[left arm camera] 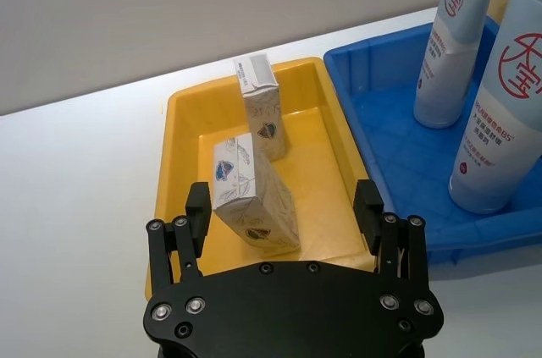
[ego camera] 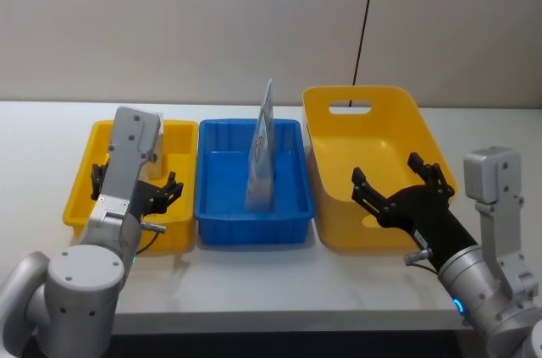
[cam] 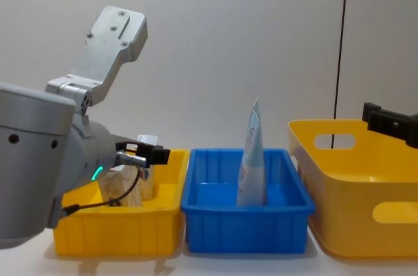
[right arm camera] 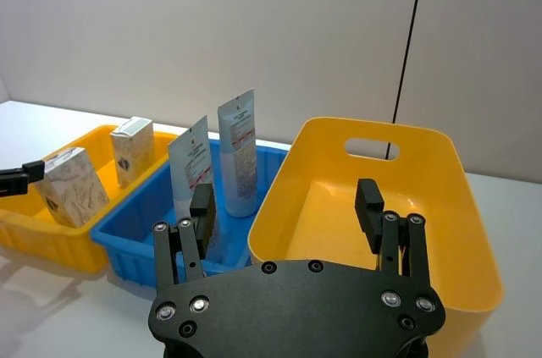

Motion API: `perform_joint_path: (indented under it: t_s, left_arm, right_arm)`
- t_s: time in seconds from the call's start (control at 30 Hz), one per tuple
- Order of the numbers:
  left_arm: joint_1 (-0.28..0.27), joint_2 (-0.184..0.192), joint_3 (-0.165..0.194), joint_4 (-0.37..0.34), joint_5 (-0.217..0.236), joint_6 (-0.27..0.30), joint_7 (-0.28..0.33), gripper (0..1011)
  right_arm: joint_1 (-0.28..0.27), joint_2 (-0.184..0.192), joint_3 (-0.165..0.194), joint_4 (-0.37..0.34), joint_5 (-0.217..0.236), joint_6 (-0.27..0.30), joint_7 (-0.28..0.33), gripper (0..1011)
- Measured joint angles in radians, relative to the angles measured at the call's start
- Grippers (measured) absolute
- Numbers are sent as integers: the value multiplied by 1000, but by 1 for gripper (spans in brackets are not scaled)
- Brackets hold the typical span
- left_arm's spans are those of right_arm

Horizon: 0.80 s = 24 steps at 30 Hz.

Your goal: Bimanual collaborative sorting of washing and personal care products

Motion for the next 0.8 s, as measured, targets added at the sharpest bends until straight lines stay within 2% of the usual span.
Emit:
perform_joint_path:
  t_s: [0.33,0.8]
  left_arm:
    - [-10,-14,-22,31,-20,-7,-22,1001]
    - [-18,-14,-48,62,-19,-28,-32,1001]
  right_arm:
    - [0,0,0,0,0,0,0,1000]
    - [0,0,0,0,0,0,0,1000]
